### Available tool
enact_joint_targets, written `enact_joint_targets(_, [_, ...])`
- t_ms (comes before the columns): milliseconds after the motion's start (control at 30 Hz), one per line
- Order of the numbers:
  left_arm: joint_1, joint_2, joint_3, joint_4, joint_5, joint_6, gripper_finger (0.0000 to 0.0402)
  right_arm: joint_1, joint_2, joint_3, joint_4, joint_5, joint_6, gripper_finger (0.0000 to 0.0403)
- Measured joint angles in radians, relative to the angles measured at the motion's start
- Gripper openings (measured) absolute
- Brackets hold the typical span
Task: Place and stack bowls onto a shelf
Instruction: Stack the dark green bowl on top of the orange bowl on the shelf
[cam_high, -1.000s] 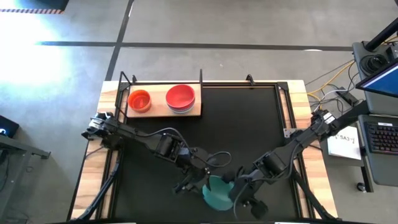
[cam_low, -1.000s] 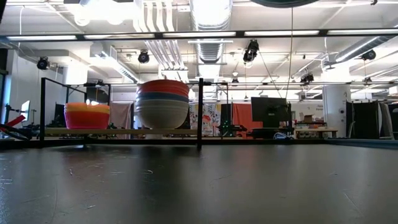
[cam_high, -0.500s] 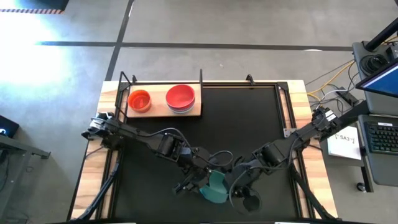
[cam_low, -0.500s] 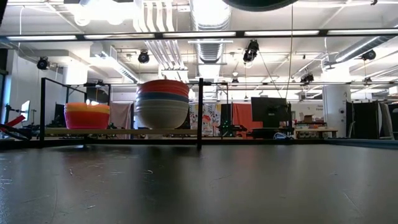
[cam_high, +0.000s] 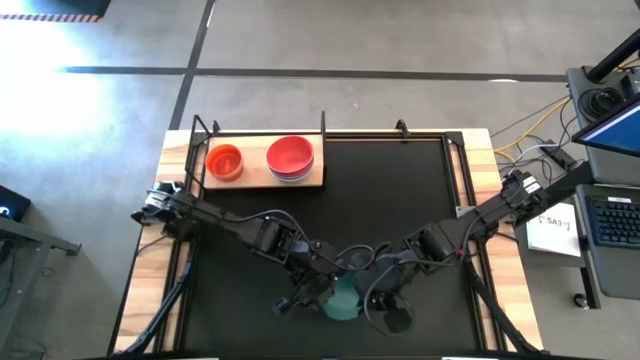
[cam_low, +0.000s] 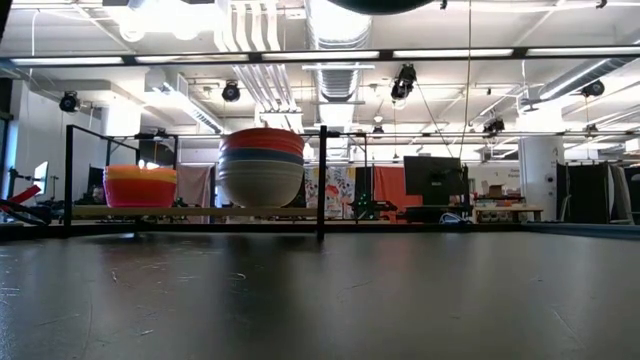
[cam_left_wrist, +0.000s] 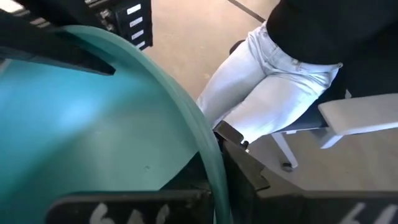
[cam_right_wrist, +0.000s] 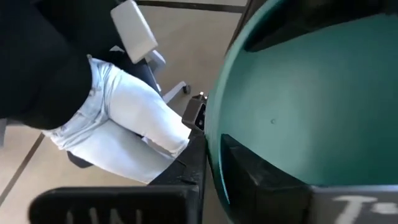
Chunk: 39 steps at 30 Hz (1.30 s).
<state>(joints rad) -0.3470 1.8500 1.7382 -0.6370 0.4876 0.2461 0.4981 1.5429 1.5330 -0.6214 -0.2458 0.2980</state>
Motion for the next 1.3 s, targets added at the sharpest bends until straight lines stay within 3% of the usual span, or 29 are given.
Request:
enact_joint_targets(267, [0.009,0.0,0.0,-0.006,-0.018,-0.013,0.0002,-0.005,-0.02,0.0,-0.049,-0.004,0.076,0.0121])
enact_joint_targets(500, [0.047,0.0,0.04,-0.018,-0.084,-0.012,0.0001,-0.007,-0.099,0.0,-0.172,0.018,0.237,0.0185])
enact_joint_targets(733, [0.124,-0.001,0.109,-0.133,-0.085,-0.01,0.0,-0.008,-0.192,0.0,-0.245,0.134,0.281,0.0198])
enact_joint_targets(933, [0.179,-0.006,0.142,-0.257,-0.131,-0.034,0.0,-0.021,-0.309,-0.003,-0.375,0.348,0.204,0.0196])
enact_joint_targets(1033, [0.203,-0.009,0.162,-0.336,-0.226,-0.031,0.0,-0.035,-0.352,-0.002,-0.414,0.532,0.167,0.0196])
enact_joint_targets(1100, [0.219,-0.008,0.182,-0.377,-0.341,-0.03,0.0,-0.039,-0.371,-0.002,-0.413,0.642,0.153,0.0196])
enact_joint_targets(1300, [0.311,-0.008,0.229,-0.519,-0.594,-0.037,0.0,-0.054,-0.404,-0.002,-0.442,0.683,0.147,0.0196])
